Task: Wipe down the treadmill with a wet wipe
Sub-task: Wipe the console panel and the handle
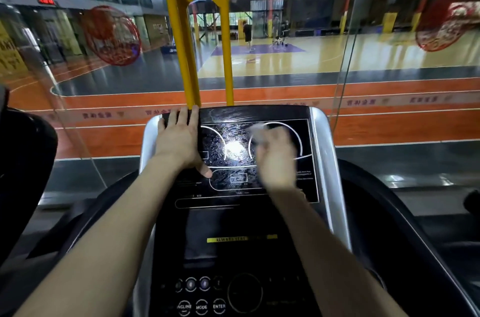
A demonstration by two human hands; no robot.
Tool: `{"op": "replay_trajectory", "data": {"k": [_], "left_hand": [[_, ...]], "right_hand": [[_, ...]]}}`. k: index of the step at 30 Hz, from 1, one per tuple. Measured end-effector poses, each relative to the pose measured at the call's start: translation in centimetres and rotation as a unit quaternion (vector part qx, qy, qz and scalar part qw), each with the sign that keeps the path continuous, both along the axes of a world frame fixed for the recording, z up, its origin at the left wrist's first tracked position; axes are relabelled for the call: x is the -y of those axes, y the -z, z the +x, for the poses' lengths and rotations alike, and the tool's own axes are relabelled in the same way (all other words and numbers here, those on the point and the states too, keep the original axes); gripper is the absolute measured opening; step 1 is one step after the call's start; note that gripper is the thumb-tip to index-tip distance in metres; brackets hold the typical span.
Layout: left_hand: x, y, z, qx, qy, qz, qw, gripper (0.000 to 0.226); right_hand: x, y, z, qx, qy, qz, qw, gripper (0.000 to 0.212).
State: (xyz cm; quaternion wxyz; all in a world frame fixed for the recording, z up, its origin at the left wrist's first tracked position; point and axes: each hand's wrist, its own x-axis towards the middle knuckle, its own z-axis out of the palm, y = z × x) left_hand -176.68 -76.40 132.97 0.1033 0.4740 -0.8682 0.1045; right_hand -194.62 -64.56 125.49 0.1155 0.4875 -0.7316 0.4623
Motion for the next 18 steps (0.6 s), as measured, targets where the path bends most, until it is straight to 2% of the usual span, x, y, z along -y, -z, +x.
{"op": "replay_trajectory", "data": {"k": [2,3,4,6,8,10,12,14,15,18], "left_hand": [[-0.1,0.1,0.4,-0.005,-0.004,0.001,1.0,0.188],[-0.1,0.2,0.7,-0.007,-0.005,0.002,1.0,0.188],[-0.3,0.3,1.0,-0.007,-0.009,0.005,1.0,0.188],[-1.5,0.2,0.8,-0.002,-0.022,0.011,1.0,0.183],[-3.7,0.3,-0.3,0.011,-0.023,0.001,1.0,0.163],[-6.2,0.6,-2.1,0.014,0.002,-0.011,1.0,0.135],[-8.4,1.1,-3.7,-0.011,0.037,0.007,0.999,0.126],[-10.0,1.7,-5.1,-0.02,0.059,0.019,0.998,0.131],[-10.6,2.2,-5.5,-0.009,0.059,0.019,0.998,0.139],[-11.7,3.1,-6.6,0.03,0.037,0.016,0.999,0.162]], "right_hand": [[-0.7,2.7,4.5,-0.105,-0.187,0.103,0.971,0.04],[-1.4,3.2,4.2,-0.132,-0.215,0.111,0.961,0.04],[-2.2,2.6,2.3,-0.132,-0.199,0.099,0.966,0.04],[-3.1,0.3,-4.1,-0.131,-0.078,0.078,0.985,0.041],[-3.8,-2.9,-9.8,-0.168,0.038,0.073,0.982,0.042],[-4.4,-4.3,-11.4,-0.199,0.04,0.091,0.975,0.039],[-6.6,-2.2,-10.1,-0.217,0.006,0.122,0.968,0.031],[-10.4,1.7,-8.4,-0.237,-0.059,0.125,0.962,0.018],[-11.7,2.7,-8.2,-0.239,-0.078,0.137,0.958,0.02],[-8.8,-0.6,-10.6,-0.252,-0.04,0.128,0.958,0.029]]}}
